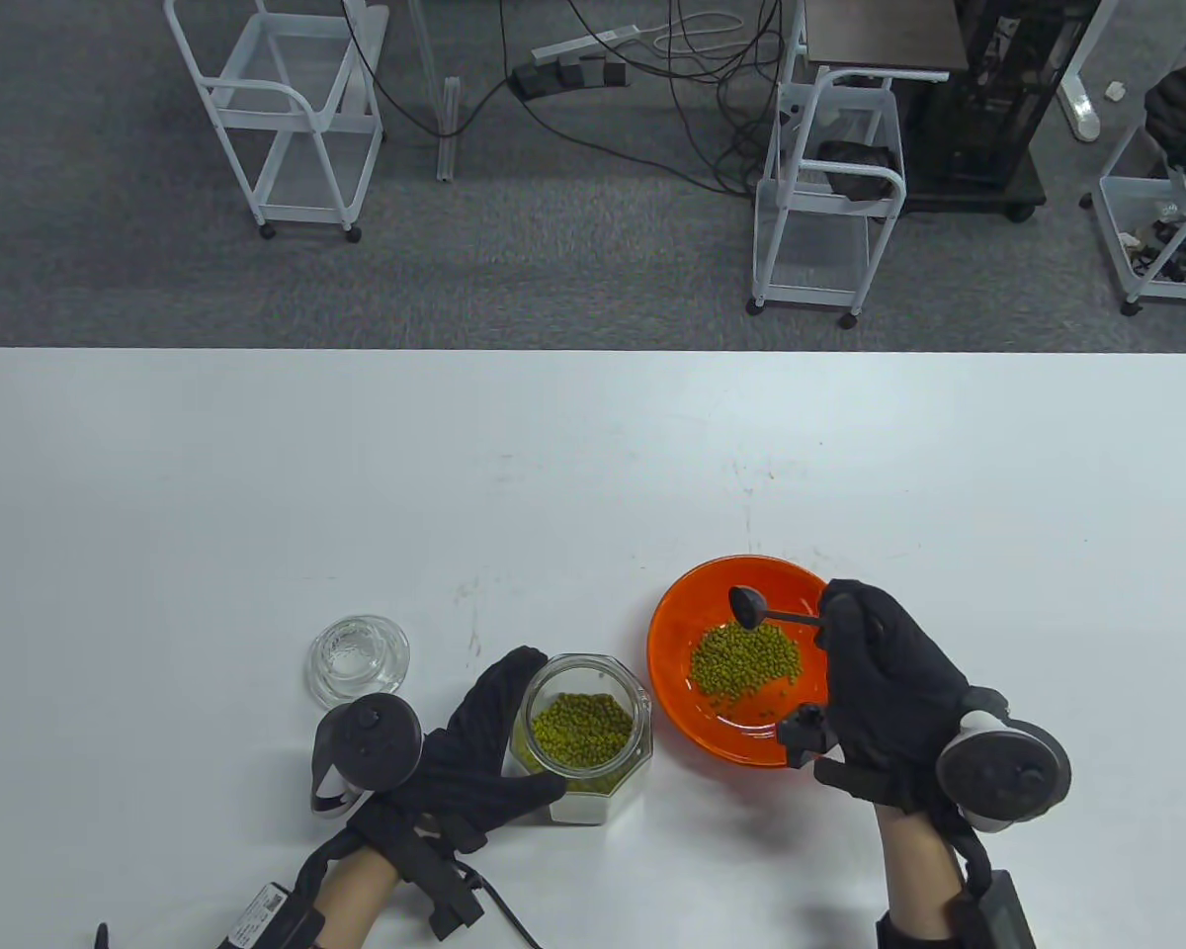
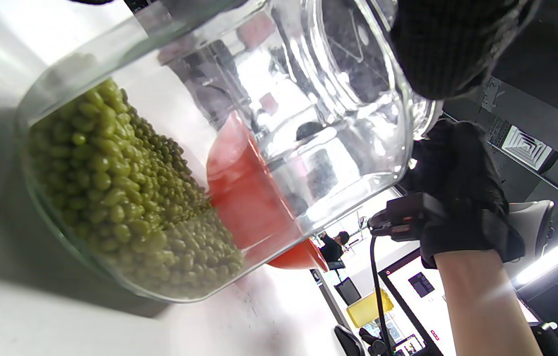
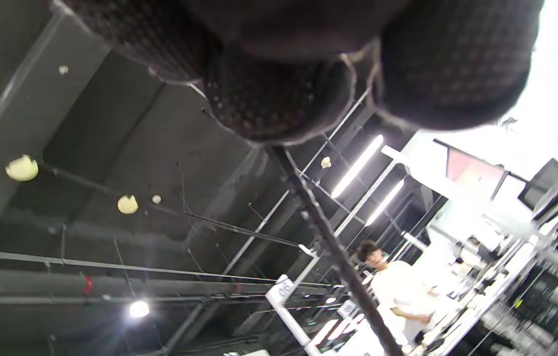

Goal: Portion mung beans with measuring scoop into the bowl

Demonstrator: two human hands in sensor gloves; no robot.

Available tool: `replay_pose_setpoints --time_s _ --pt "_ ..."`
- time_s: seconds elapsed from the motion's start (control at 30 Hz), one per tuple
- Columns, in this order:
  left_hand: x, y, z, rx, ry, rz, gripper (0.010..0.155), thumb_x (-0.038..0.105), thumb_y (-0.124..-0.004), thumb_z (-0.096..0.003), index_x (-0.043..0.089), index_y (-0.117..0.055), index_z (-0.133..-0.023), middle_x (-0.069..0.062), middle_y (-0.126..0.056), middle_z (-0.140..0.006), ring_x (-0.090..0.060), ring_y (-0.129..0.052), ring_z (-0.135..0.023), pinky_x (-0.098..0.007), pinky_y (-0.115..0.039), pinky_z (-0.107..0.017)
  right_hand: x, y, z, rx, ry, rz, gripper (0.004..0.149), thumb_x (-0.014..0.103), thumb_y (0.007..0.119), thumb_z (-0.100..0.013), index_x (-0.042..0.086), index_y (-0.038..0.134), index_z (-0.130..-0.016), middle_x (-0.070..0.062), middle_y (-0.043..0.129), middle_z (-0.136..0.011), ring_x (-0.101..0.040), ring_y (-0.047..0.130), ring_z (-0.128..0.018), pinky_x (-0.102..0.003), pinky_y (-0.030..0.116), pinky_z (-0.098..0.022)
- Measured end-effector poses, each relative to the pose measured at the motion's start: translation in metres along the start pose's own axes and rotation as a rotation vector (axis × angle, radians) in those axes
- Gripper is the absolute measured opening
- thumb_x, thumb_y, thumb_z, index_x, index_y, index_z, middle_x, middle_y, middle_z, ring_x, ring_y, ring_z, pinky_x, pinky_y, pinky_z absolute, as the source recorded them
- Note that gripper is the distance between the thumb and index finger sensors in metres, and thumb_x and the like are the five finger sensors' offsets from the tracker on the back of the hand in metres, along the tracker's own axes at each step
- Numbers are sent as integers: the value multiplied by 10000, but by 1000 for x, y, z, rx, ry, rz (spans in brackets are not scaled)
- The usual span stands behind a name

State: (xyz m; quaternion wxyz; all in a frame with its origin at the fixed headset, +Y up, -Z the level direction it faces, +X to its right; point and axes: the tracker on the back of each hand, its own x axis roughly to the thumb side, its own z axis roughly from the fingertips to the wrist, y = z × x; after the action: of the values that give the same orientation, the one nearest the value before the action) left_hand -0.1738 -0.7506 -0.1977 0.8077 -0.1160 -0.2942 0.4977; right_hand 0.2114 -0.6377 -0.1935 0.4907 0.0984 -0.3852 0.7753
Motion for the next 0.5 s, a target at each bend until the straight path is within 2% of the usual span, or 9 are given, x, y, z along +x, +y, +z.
replay_pose_setpoints --time_s 0.17,0.27,0.4,0.5 --pt "0 0 0 0 0 0 1087 620 -829 -494 162 -137 -1196 -280 -231 -1250 -554 -395 -1131 -805 -419 -719 1 3 1 5 99 -269 406 432 722 -541 115 902 -722 -133 967 -433 -95 897 -34 -372 928 -203" --pt "0 0 0 0 0 0 1089 620 -830 -493 163 -135 -1196 -277 -232 -1251 -553 -391 -1132 -806 -418 -719 2 10 4 50 157 -406 407 428 720 -548 109 897 -727 -136 965 -435 -95 897 -36 -374 926 -204" --pt "0 0 0 0 0 0 1088 622 -830 -492 165 -137 -1196 -279 -233 -1251 -554 -394 -1131 -806 -419 -719 11 26 10 134 174 -456 406 425 721 -550 105 896 -727 -138 964 -433 -95 897 -35 -375 926 -201" --pt "0 0 0 0 0 0 1088 621 -829 -494 165 -134 -1196 -278 -231 -1251 -552 -391 -1133 -805 -417 -721 24 46 18 254 157 -402 406 417 728 -547 95 900 -726 -150 963 -432 -106 896 -32 -388 920 -196"
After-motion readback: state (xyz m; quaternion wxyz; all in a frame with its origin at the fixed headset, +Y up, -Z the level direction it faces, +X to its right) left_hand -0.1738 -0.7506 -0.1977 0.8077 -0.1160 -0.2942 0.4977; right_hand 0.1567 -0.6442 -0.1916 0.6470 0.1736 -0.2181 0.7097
